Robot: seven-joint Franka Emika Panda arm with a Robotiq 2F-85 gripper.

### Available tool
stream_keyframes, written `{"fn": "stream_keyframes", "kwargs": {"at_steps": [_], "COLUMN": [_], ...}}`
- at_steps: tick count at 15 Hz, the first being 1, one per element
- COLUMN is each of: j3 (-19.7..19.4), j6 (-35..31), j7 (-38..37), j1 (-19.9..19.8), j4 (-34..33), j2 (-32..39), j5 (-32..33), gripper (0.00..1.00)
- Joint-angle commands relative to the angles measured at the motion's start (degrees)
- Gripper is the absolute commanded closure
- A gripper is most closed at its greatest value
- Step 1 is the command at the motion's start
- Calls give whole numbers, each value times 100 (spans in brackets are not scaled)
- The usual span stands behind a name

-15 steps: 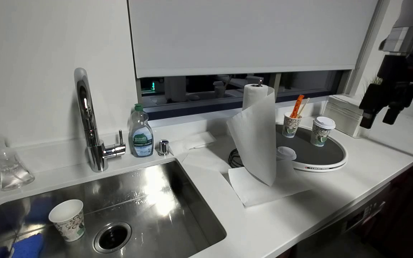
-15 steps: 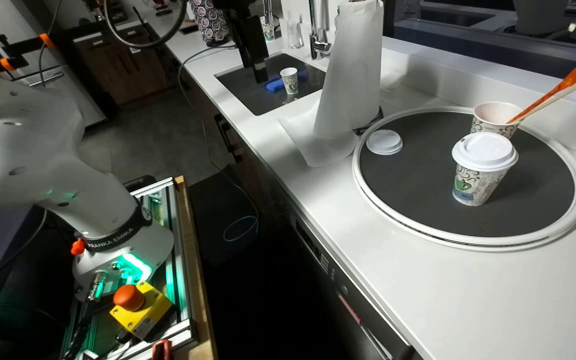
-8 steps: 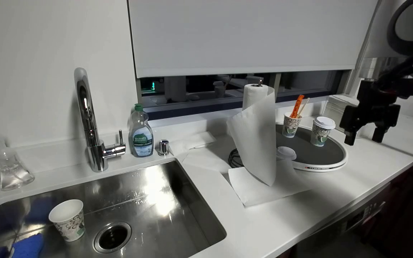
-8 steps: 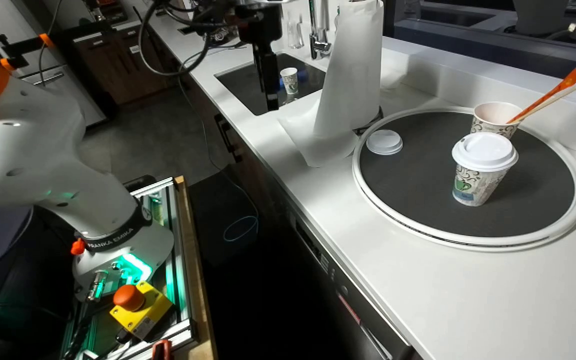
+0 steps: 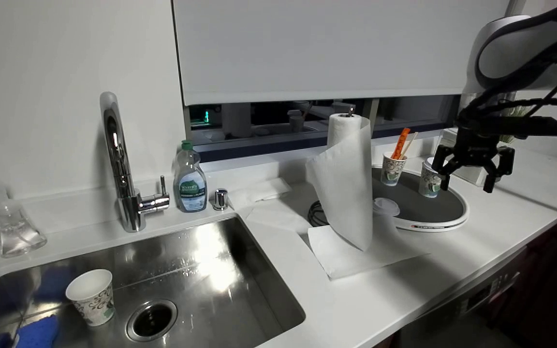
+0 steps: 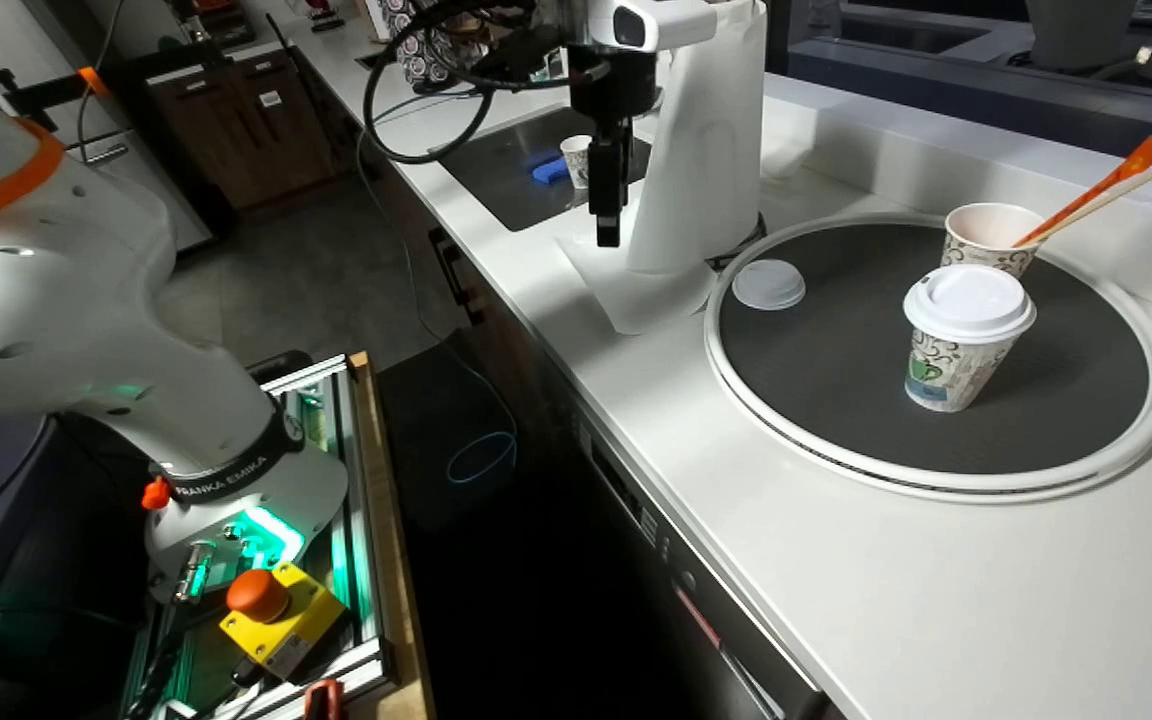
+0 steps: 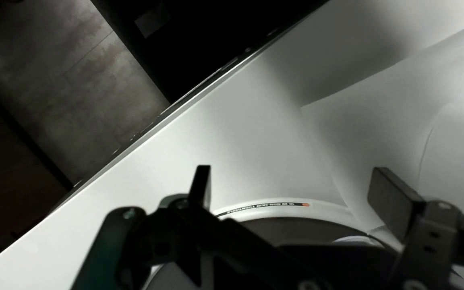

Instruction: Pick up the lid white and place it on the cup without a lid

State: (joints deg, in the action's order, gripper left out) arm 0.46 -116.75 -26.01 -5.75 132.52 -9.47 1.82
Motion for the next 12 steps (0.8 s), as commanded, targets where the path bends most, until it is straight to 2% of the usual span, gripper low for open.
{"fn": "stream_keyframes", "kwargs": {"at_steps": [1, 7, 12], "j3": [-56, -80, -382], "j6": [19, -493, -430], "j7": [-39, -734, -1165], "j1": [49, 13, 30], "j4": [-64, -776, -1362], "j2": [64, 974, 1774], "j5": [6, 239, 500], "gripper": [0, 0, 0]}}
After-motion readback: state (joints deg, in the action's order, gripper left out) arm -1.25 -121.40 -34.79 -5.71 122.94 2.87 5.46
